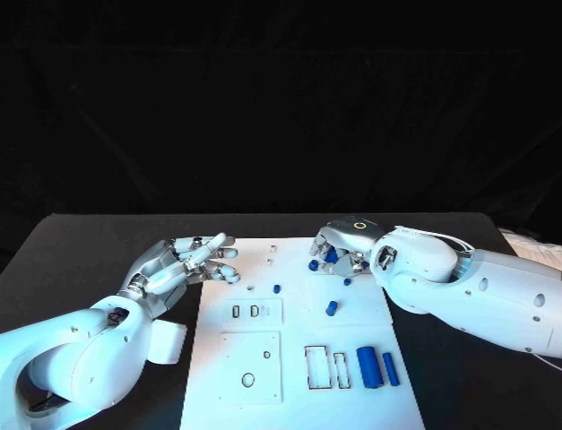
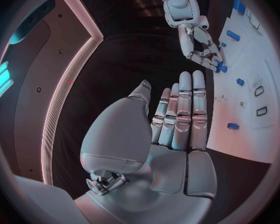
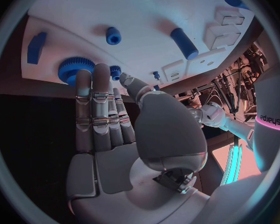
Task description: Assemble the parts on the task board
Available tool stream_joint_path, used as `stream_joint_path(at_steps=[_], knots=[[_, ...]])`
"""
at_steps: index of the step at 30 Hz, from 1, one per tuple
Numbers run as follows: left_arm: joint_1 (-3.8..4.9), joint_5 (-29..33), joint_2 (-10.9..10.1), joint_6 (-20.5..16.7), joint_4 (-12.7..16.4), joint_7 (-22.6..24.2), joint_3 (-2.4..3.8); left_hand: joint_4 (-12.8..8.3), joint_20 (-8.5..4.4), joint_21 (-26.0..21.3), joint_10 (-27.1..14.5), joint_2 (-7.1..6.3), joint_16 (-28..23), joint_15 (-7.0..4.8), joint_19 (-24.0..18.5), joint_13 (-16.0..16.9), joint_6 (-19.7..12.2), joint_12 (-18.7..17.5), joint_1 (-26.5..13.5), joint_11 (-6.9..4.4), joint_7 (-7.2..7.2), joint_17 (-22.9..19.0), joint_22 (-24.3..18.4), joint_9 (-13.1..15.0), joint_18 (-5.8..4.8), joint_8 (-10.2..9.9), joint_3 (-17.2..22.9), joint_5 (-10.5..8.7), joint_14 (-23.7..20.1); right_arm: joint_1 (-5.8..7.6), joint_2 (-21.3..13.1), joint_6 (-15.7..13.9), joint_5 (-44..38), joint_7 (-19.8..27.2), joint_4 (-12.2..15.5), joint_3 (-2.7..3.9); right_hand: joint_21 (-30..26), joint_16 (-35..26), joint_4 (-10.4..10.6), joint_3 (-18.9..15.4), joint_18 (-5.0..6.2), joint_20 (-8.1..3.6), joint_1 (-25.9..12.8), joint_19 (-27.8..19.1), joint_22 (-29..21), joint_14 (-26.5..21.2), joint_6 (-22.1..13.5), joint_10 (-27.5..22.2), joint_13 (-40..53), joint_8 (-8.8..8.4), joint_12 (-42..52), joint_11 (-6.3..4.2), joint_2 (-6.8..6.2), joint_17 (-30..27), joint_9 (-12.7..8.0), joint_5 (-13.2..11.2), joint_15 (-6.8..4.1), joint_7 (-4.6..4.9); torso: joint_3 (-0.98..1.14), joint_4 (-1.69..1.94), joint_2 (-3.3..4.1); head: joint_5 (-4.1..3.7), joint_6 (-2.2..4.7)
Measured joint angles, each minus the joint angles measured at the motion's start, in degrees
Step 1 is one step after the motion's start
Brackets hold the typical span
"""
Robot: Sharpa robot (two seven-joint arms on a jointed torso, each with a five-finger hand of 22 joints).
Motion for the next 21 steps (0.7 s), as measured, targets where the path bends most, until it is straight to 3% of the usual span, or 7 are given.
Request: stream_joint_path(at_steps=[4,11,13,17,18,21], knots=[[0.03,0.0,0.0,0.1,0.0,-0.1,0.0,0.0,0.0,0.0,0.0,0.0,0.0,0.0,0.0,0.0,0.0,0.0,0.0,0.0,0.0,0.0,0.0,0.0,0.0,0.0,0.0,0.0,0.0,0.01,0.4,0.7,-0.7,-0.3,-0.5,0.0,5.6,3.9,1.3,0.8,0.01,0.1,0.4,2.3,6.9,0.0,0.0,0.0,0.0,0.0,0.0,0.0,-0.45,2.3,0.0,0.0,0.0,0.0,-0.06,0.14,0.28,-0.08,0.03],[0.06,0.1,0.0,0.3,0.0,-0.2,0.0,0.0,0.0,0.0,0.0,0.0,0.0,0.01,0.0,0.0,0.0,0.0,0.0,0.01,0.0,0.1,0.1,0.0,0.0,0.0,0.0,0.0,0.0,0.02,1.4,1.4,-1.4,-0.5,-1.6,0.01,10.1,7.3,2.6,1.6,-0.01,0.11,0.7,3.8,12.5,0.0,0.0,-0.2,0.0,0.0,0.0,0.21,-0.74,4.2,0.0,0.0,0.0,0.0,-0.1,0.28,0.59,-0.07,0.08],[0.07,0.1,0.0,0.3,0.0,-0.3,0.0,0.0,0.0,0.0,0.0,0.0,0.0,0.01,0.0,0.0,0.0,0.0,0.0,0.01,0.0,0.1,0.0,0.0,0.0,0.0,0.0,0.0,0.0,0.02,1.6,1.6,-1.5,-0.6,-2.0,0.01,11.4,9.0,2.8,1.8,-0.93,0.14,1.0,4.4,14.3,0.0,0.0,-0.2,0.0,0.0,0.0,0.21,-0.98,5.6,0.1,0.0,0.0,0.0,-0.1,0.32,0.66,-0.03,0.08],[0.07,0.1,0.0,0.3,0.1,-0.3,0.0,0.0,0.0,0.0,0.0,0.0,0.0,0.01,0.0,0.0,0.0,0.0,0.0,0.01,0.0,0.1,0.0,0.0,0.0,0.0,0.0,0.0,0.0,0.03,2.0,1.8,-1.7,-0.6,-2.4,0.01,14.6,14.3,3.5,2.2,-1.02,0.12,1.1,6.2,18.6,0.0,0.0,-0.2,0.0,0.0,0.0,0.21,-1.06,10.3,0.1,0.0,0.0,0.0,-0.17,0.4,0.83,0.02,0.04],[0.07,0.1,0.0,0.4,0.1,-0.3,0.0,0.0,0.0,0.0,0.0,0.0,0.0,0.01,0.0,0.0,0.0,0.0,0.0,0.01,0.0,0.1,0.0,0.0,0.0,0.0,0.0,0.0,0.0,0.03,2.0,1.9,-1.7,-0.6,-2.5,0.01,15.3,15.4,3.7,2.4,-1.77,0.13,1.2,6.5,19.5,0.0,0.0,-0.2,0.0,0.0,0.0,0.16,-1.2,11.3,0.1,0.0,0.0,0.0,-0.18,0.41,0.87,0.01,0.02],[0.07,0.1,0.0,0.4,0.1,-0.4,0.0,0.0,-0.17,0.0,0.0,0.0,0.0,0.01,0.2,0.0,0.0,0.0,0.0,0.01,0.0,0.1,0.0,0.0,-0.01,0.0,0.0,0.0,0.0,0.03,2.1,2.0,-1.7,-0.6,-2.5,0.01,16.7,18.1,4.0,2.4,-1.81,0.03,1.2,7.1,21.6,0.0,0.2,0.2,0.0,0.0,0.0,-0.22,-1.2,13.8,0.2,0.0,0.0,-0.2,-0.18,0.43,0.95,-0.09,-0.11]])
